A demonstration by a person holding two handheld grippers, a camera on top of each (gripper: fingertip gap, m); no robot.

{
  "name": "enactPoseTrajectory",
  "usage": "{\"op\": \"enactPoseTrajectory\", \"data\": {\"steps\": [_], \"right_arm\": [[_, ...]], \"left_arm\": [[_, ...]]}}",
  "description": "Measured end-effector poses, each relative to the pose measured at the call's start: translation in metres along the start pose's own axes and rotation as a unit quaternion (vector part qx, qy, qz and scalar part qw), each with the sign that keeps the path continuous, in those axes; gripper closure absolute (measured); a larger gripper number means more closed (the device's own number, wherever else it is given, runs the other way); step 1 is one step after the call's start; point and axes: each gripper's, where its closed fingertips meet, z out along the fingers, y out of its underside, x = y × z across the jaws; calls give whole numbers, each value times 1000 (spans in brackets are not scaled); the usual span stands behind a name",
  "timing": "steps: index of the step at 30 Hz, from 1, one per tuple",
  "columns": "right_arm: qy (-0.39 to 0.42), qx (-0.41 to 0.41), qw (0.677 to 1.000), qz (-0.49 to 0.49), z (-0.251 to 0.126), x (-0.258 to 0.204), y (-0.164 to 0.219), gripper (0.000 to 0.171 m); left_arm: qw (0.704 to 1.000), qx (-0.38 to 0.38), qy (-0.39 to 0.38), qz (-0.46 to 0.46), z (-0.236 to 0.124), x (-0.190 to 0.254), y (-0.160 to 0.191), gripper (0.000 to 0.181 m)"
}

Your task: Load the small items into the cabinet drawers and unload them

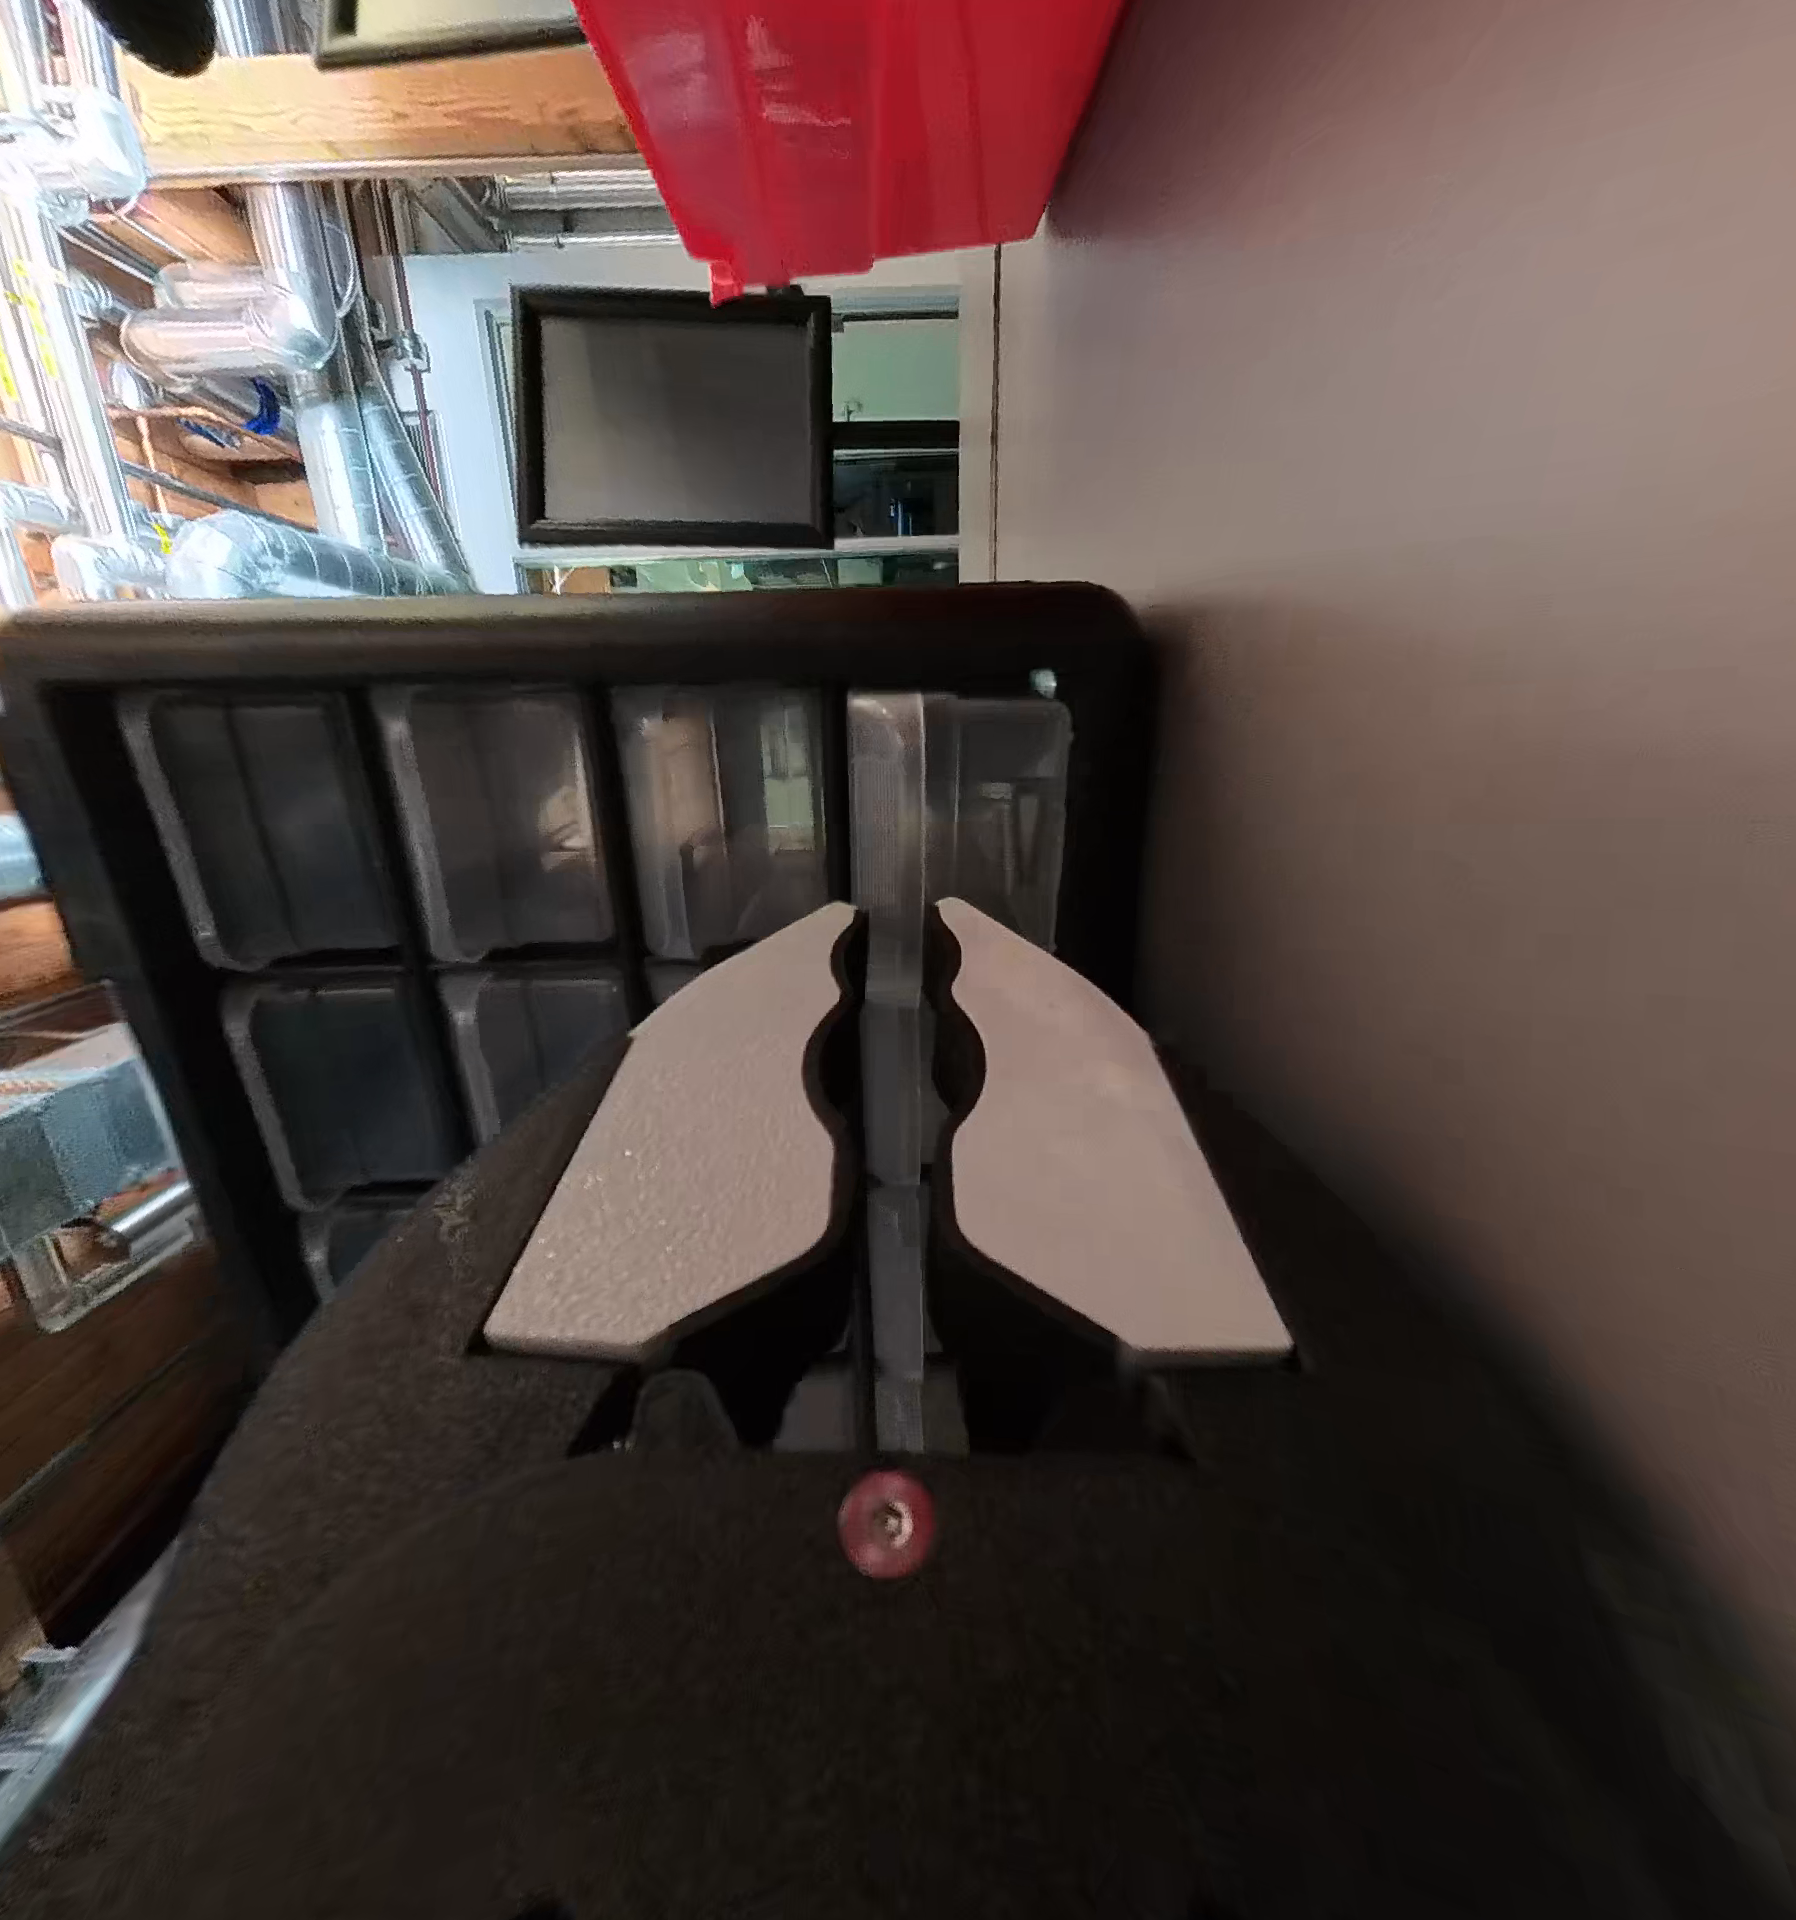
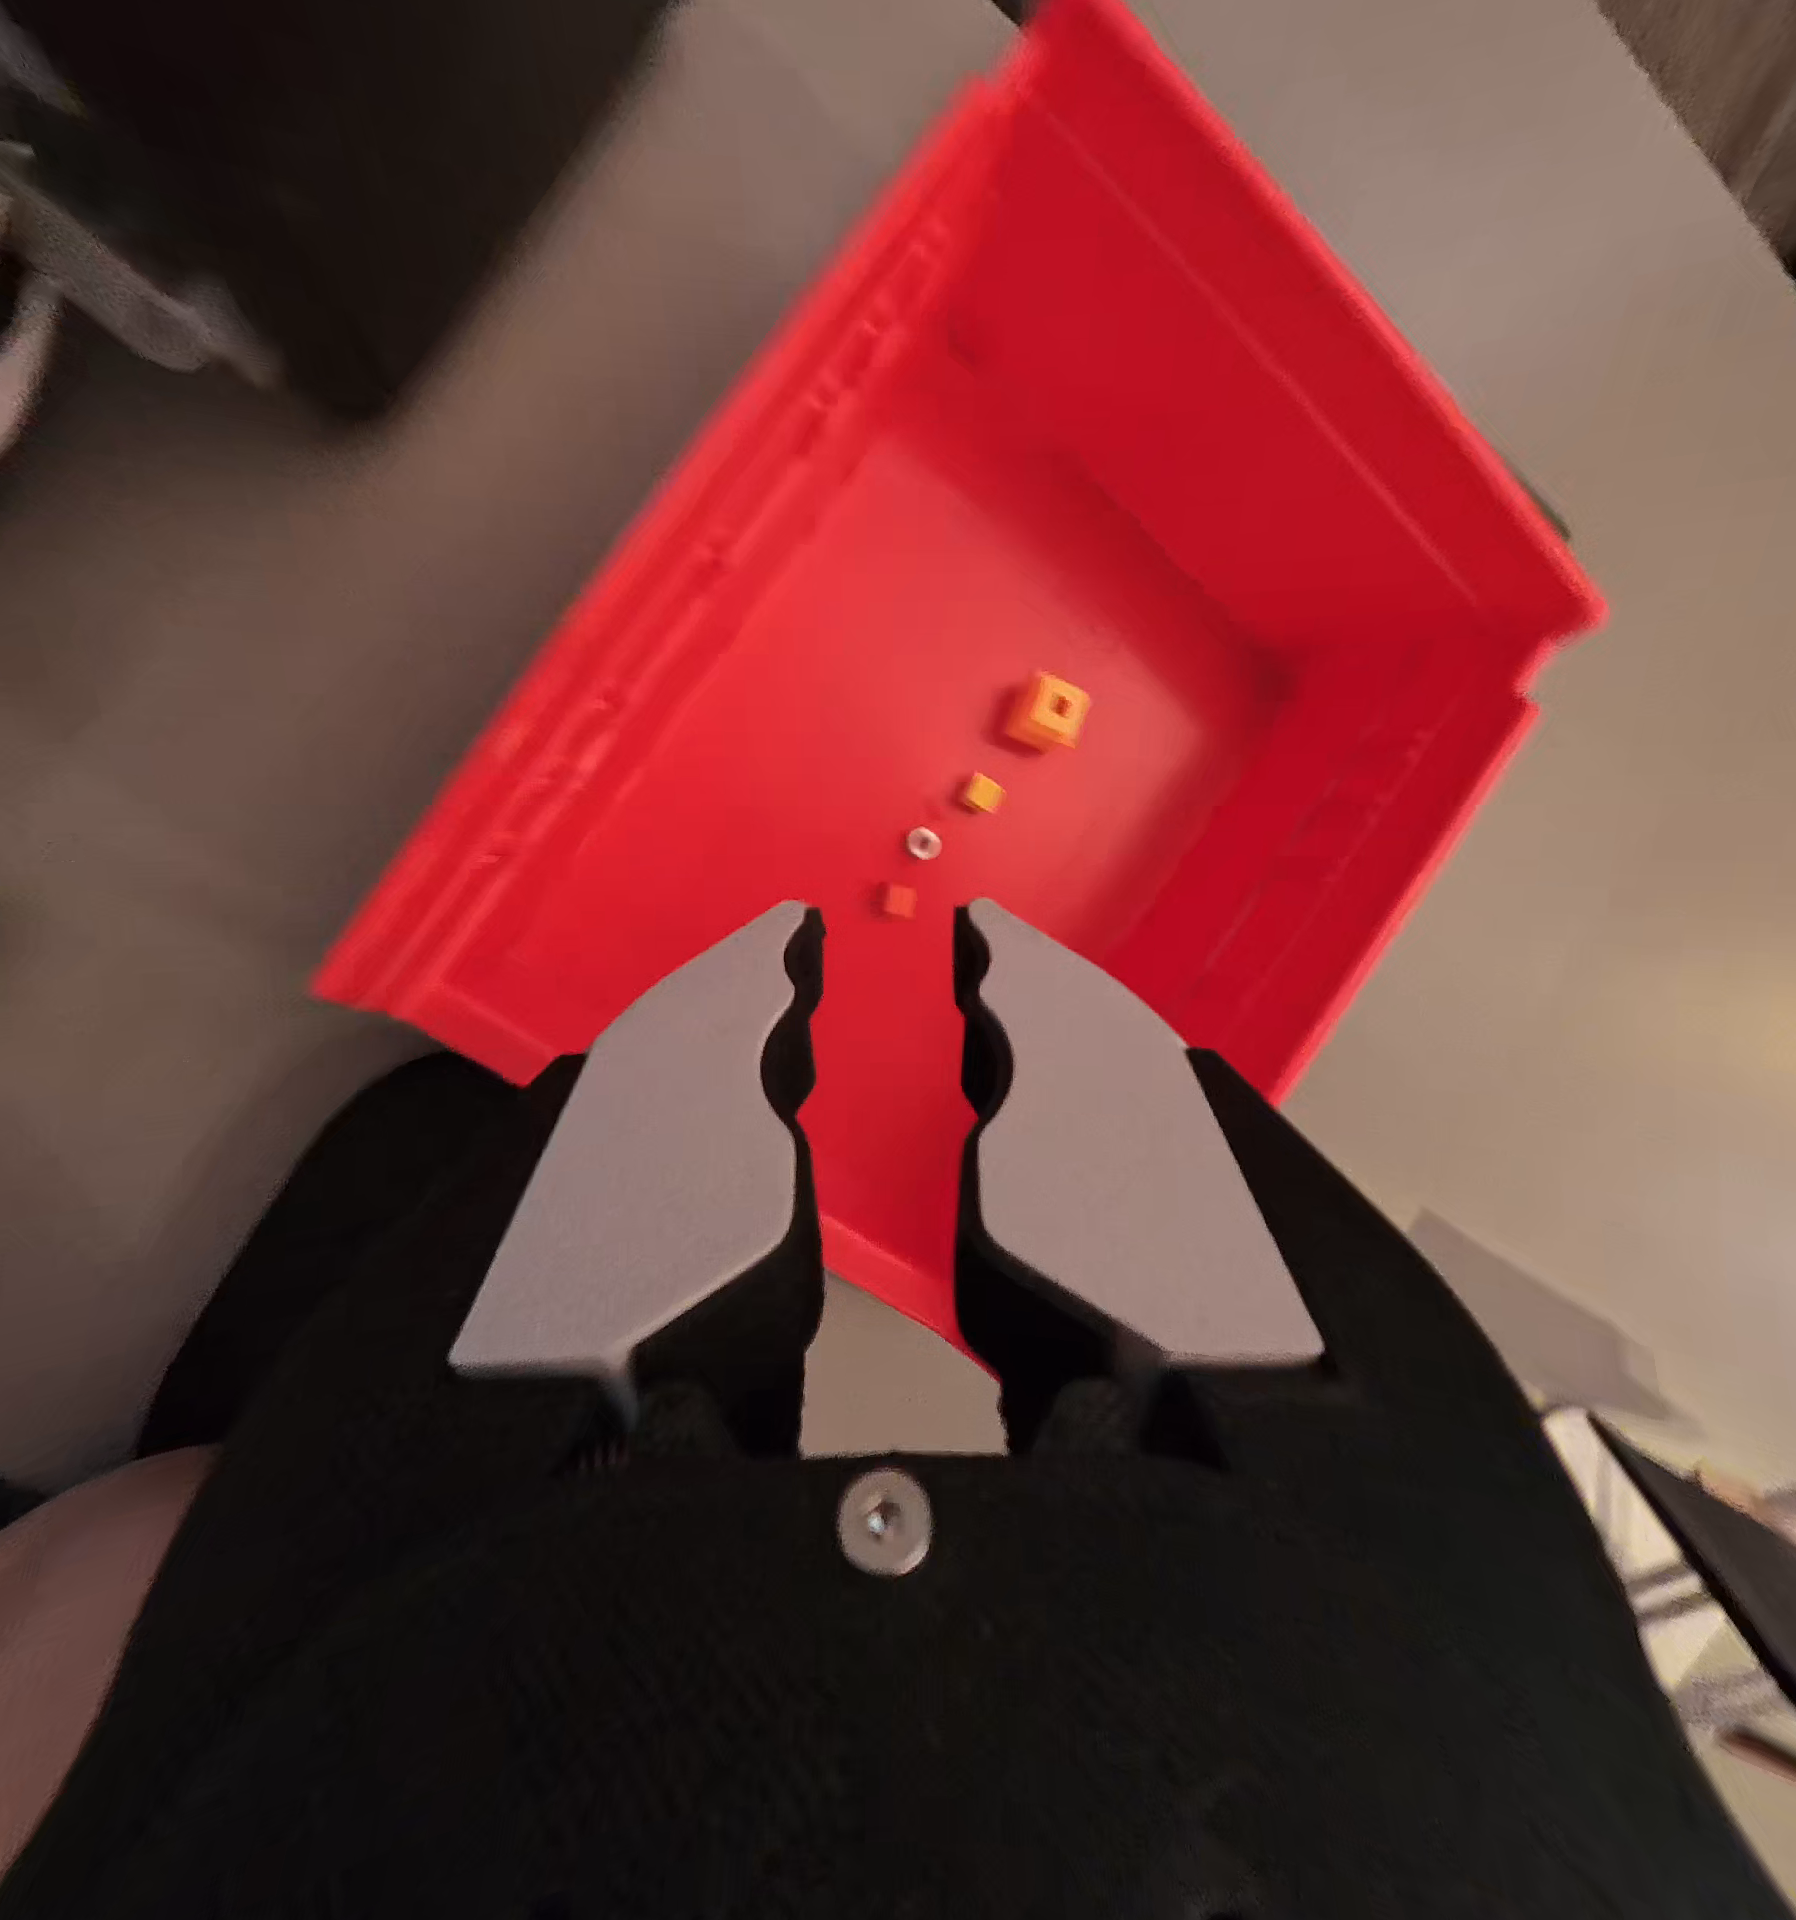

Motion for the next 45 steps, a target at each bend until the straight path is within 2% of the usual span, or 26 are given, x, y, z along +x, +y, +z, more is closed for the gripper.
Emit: {"op": "enactPoseTrajectory", "data": {"steps": [3,7,10,14,19,30,35,40,45], "right_arm": [[-53,13,993,-101,-9,-54,-21,146],[-122,35,959,-252,-2,-133,-59,147],[-164,30,939,-301,21,-181,-84,150],[-169,-29,924,-342,65,-206,-85,151],[-194,-101,901,-374,96,-216,-64,150],[-178,-148,878,-419,119,-226,-54,153],[-158,-150,879,-424,123,-226,-58,163],[-165,-135,876,-433,122,-228,-61,164],[-175,-76,891,-413,93,-218,-75,164]], "left_arm": [[1000,9,3,7,-23,1,-5,172],[1000,21,5,11,-51,1,-14,172],[999,32,10,13,-69,5,-21,172],[999,39,19,14,-85,10,-21,172],[998,45,30,13,-92,15,-19,171],[998,53,43,-6,-93,13,-20,171],[998,52,46,-7,-92,14,-19,170],[998,52,44,-6,-91,14,-18,171],[998,51,44,-8,-90,15,-17,171]]}}
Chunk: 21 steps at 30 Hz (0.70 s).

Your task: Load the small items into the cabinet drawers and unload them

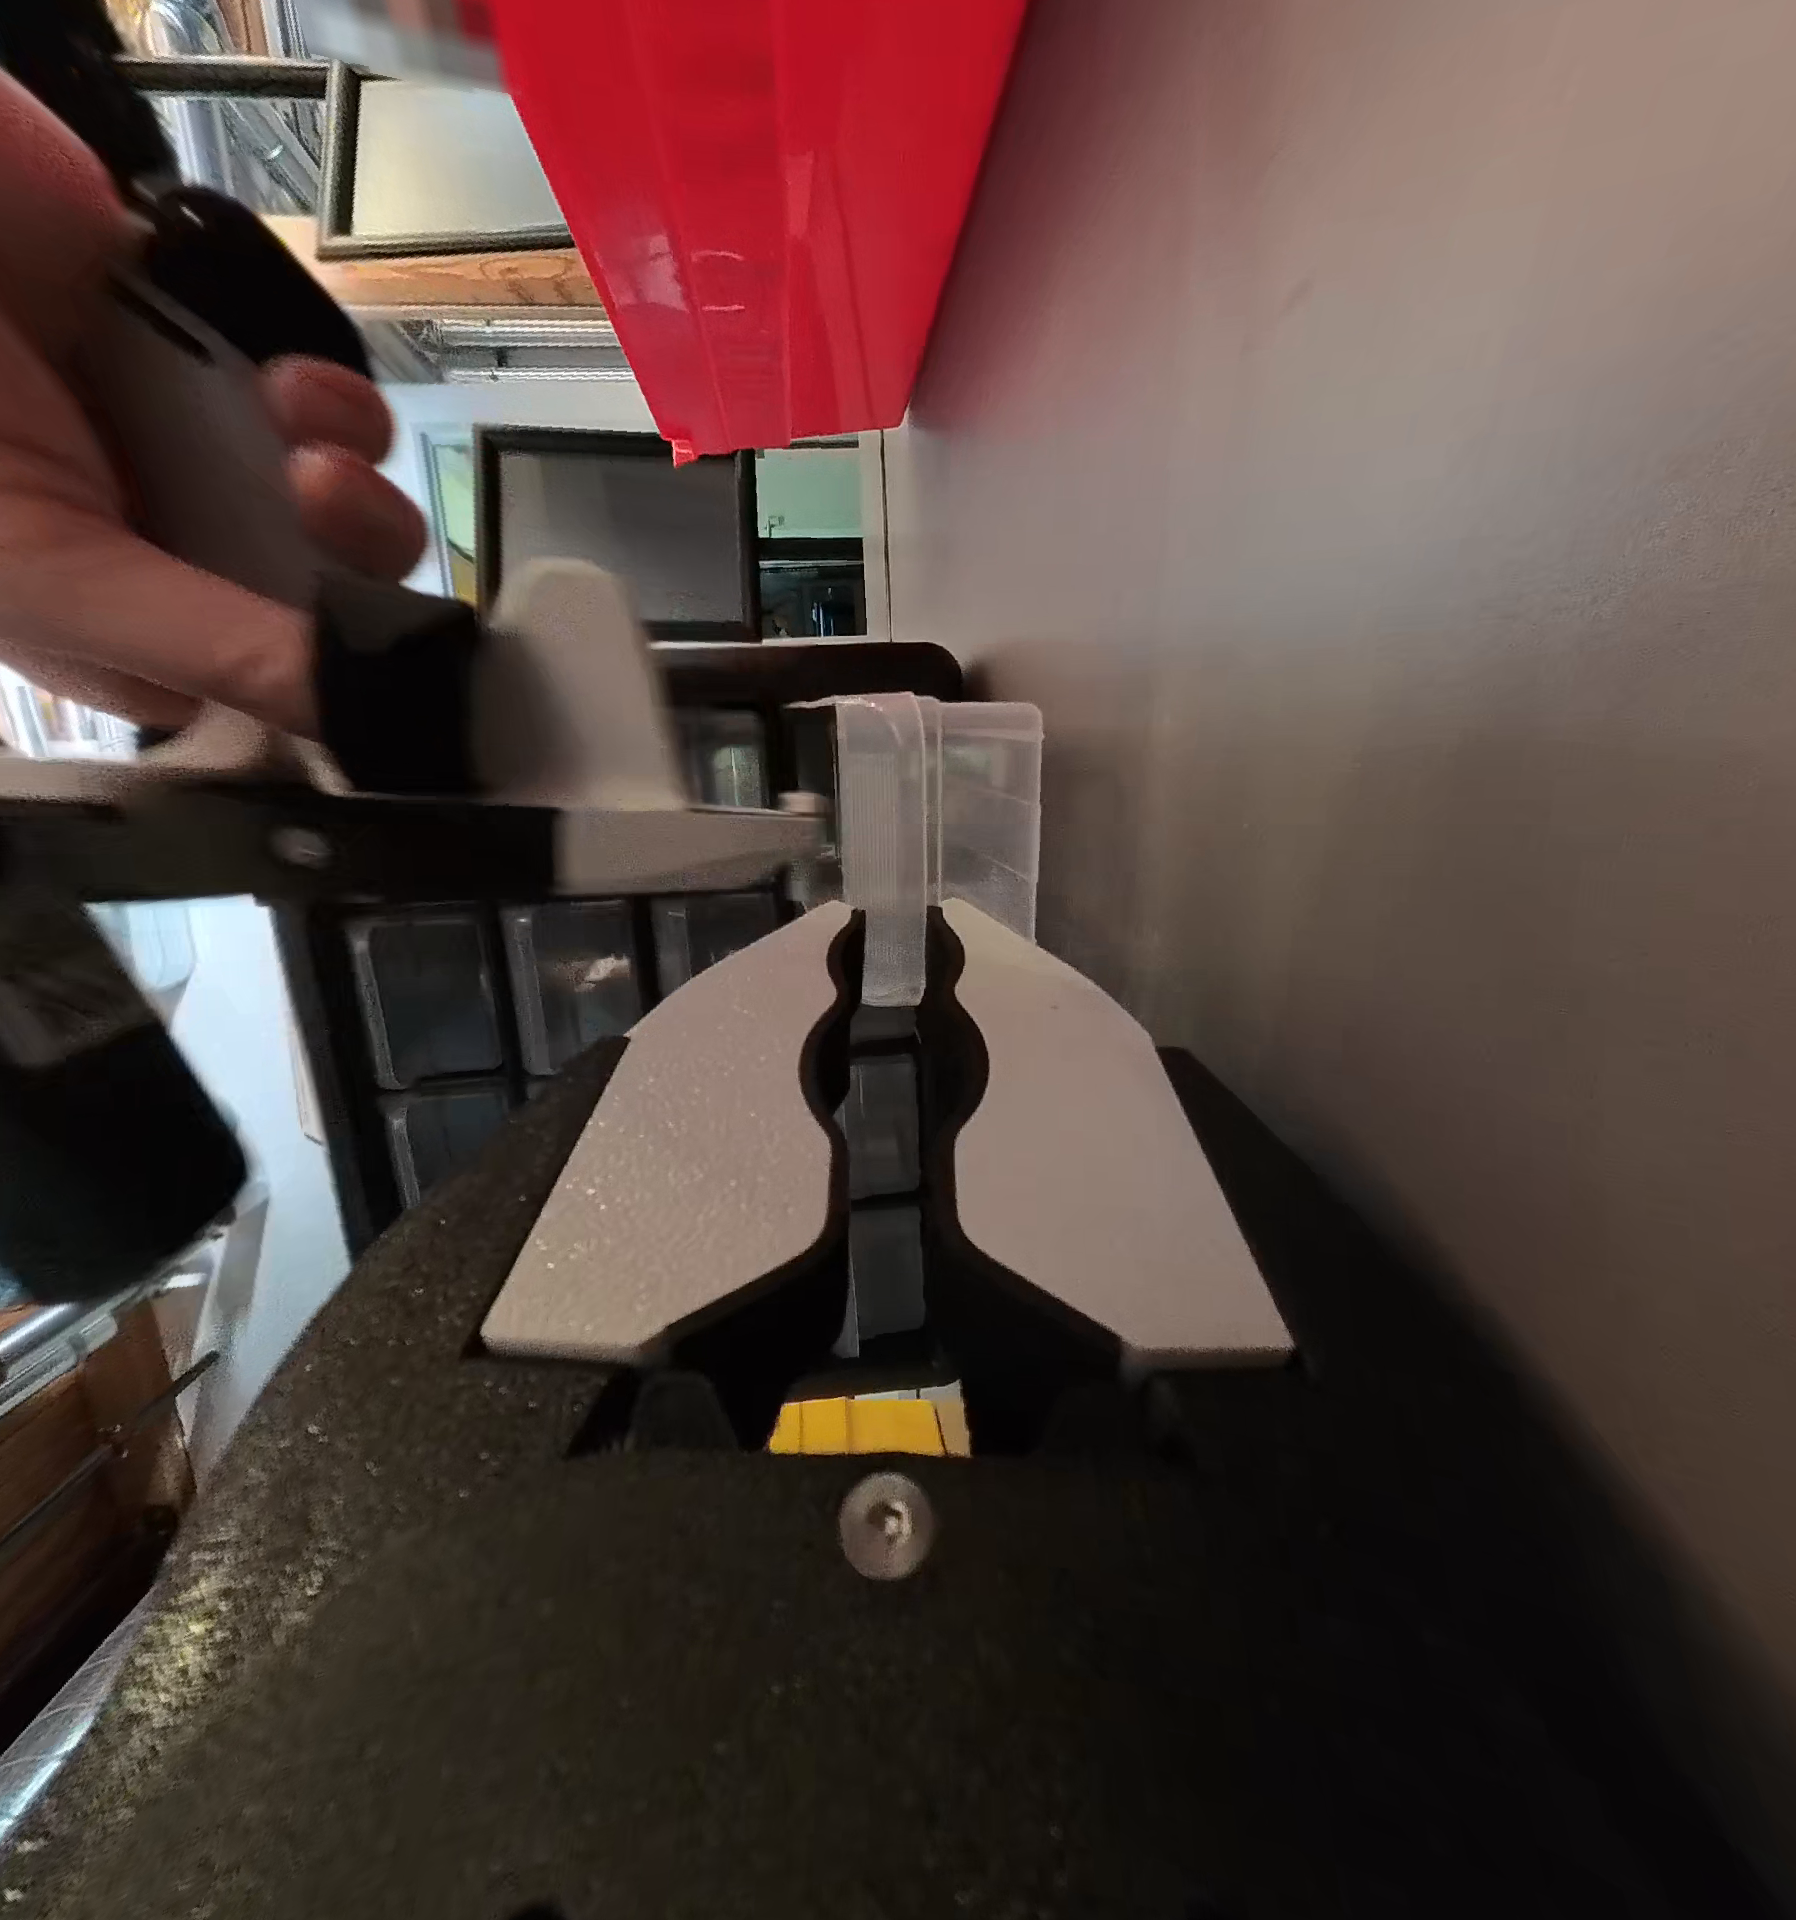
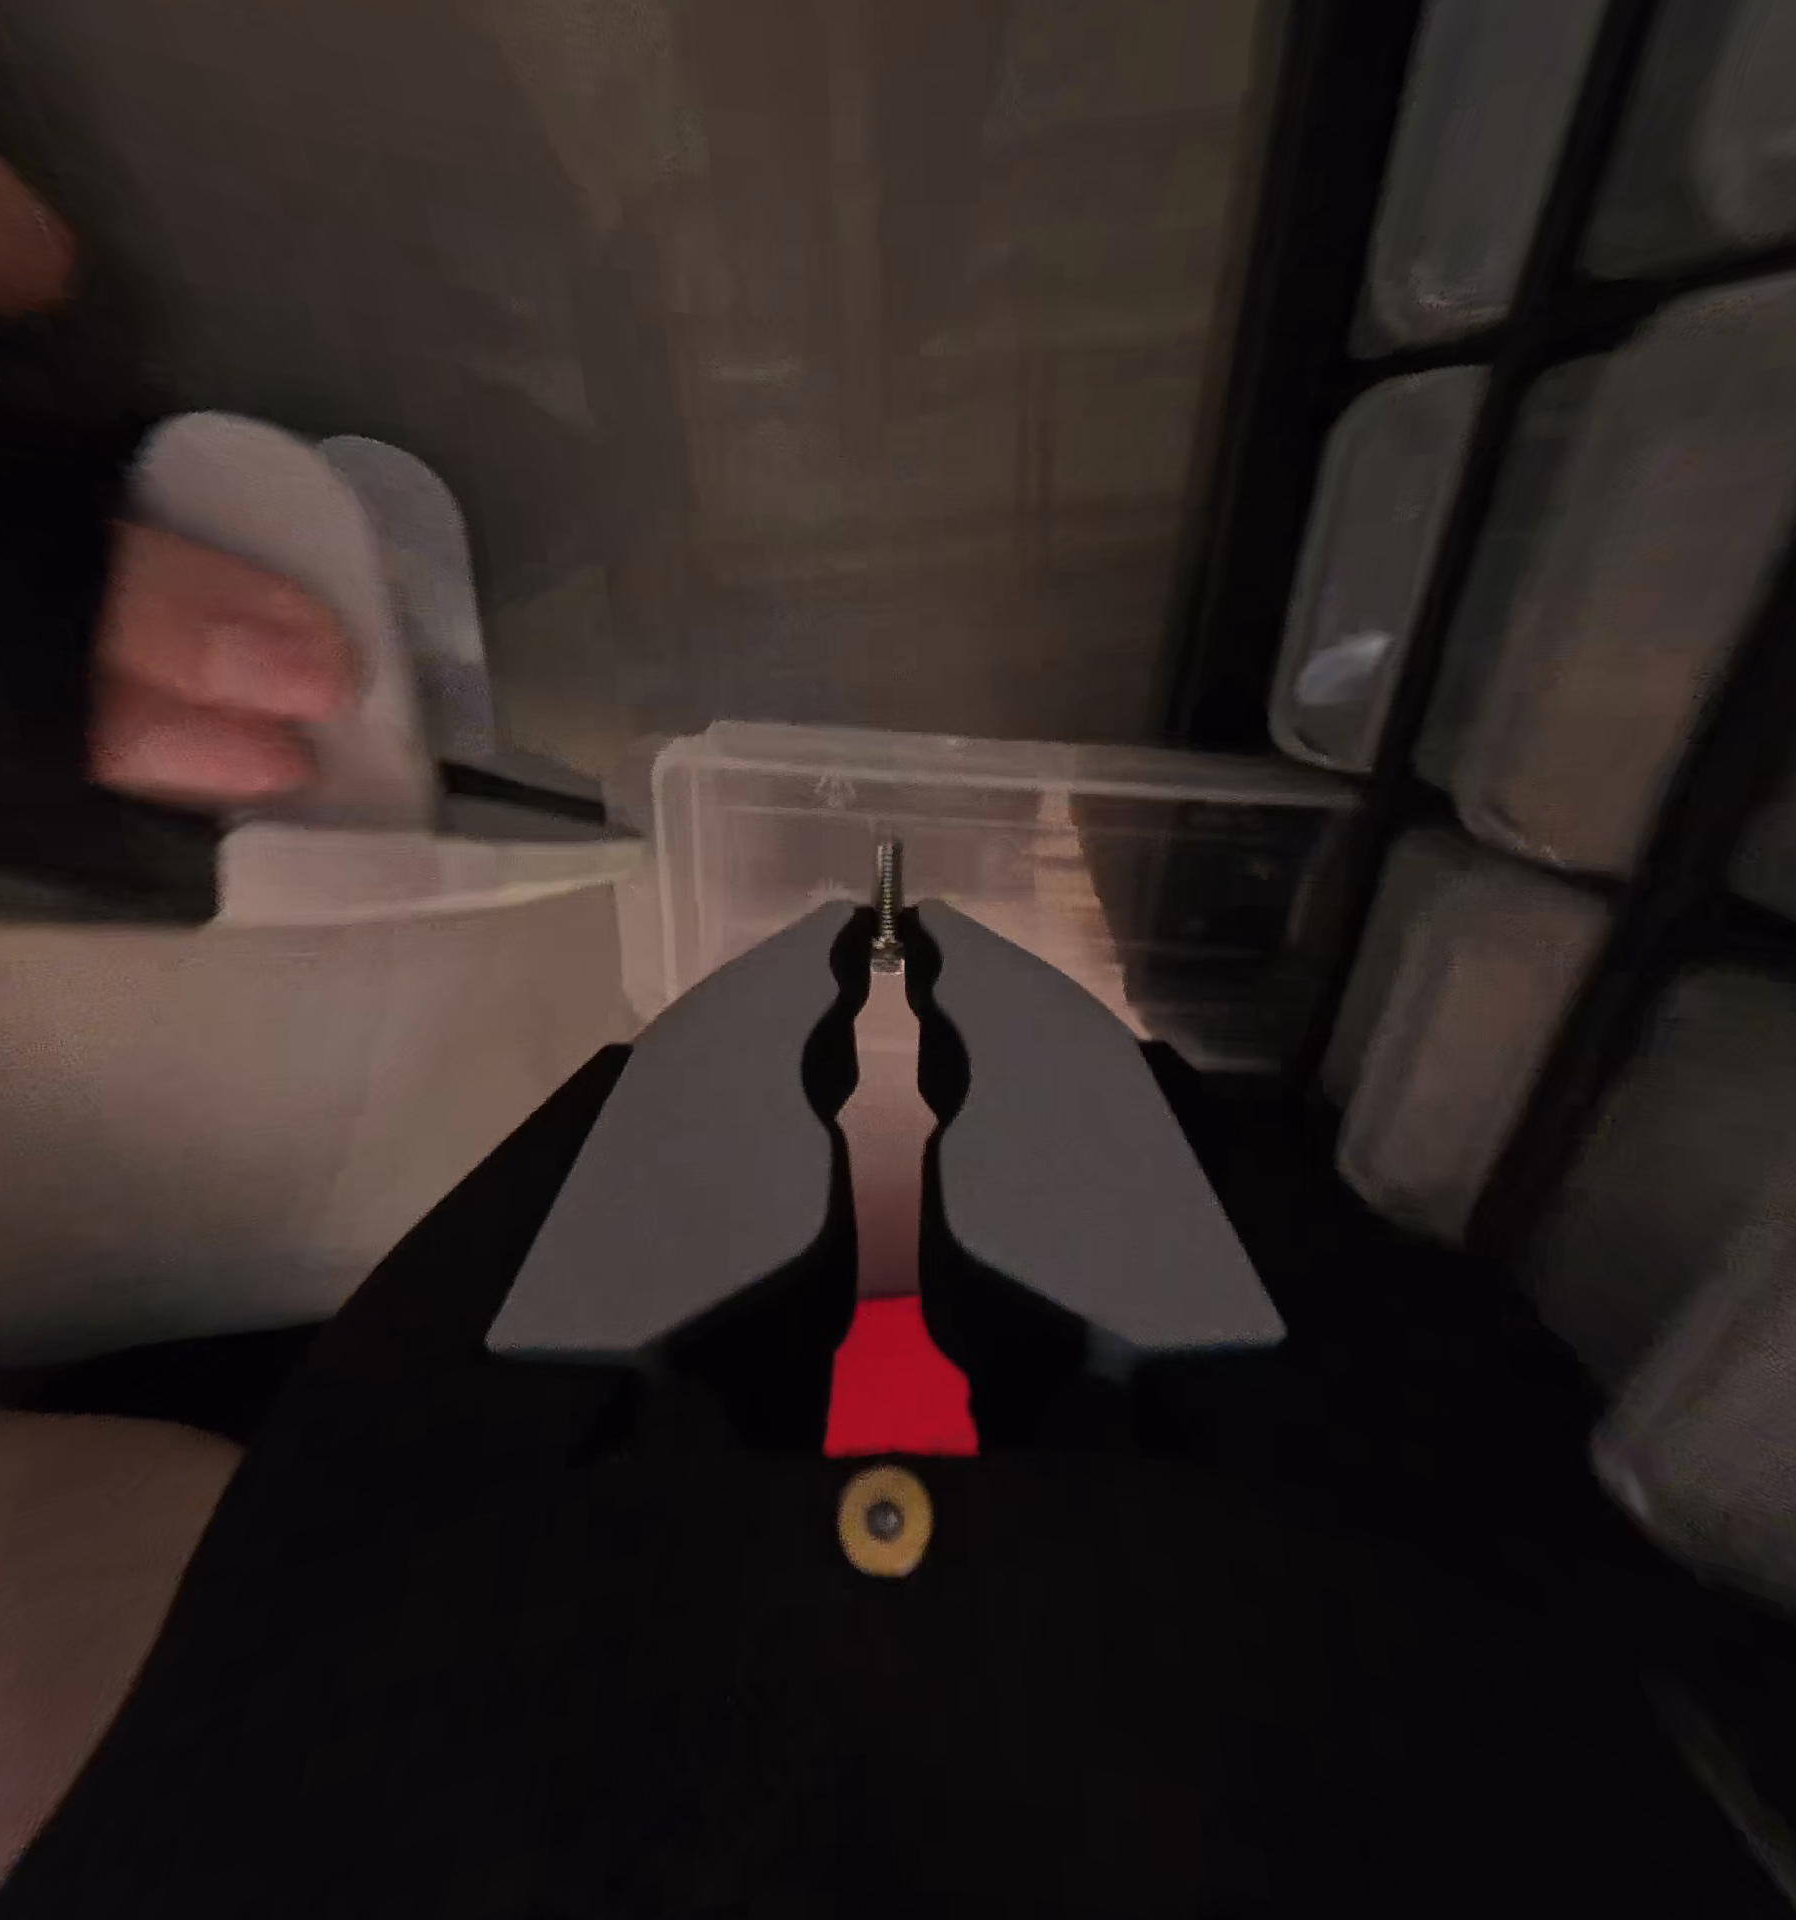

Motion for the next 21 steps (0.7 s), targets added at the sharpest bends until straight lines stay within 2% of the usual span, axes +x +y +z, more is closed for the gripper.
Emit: {"op": "enactPoseTrajectory", "data": {"steps": [3,6,9,11,13,15,21], "right_arm": [[13,75,997,20,-45,-2,10,164],[31,82,990,112,-76,1,69,164],[27,24,966,254,-69,5,157,164],[6,-31,934,355,-50,8,210,164],[-24,-80,905,417,-28,5,248,164],[-43,-110,898,425,-9,3,267,164],[-75,-103,907,402,17,6,260,164]], "left_arm": [[1000,0,-2,1,2,0,0,171],[1000,-1,-5,1,6,-2,0,171],[1000,-9,-6,0,15,-5,3,171],[1000,-16,-7,-3,23,-8,6,171],[1000,-23,-9,-8,32,-10,10,171],[1000,-26,-10,-12,39,-12,13,171],[999,-39,-16,0,57,-16,20,172]]}}
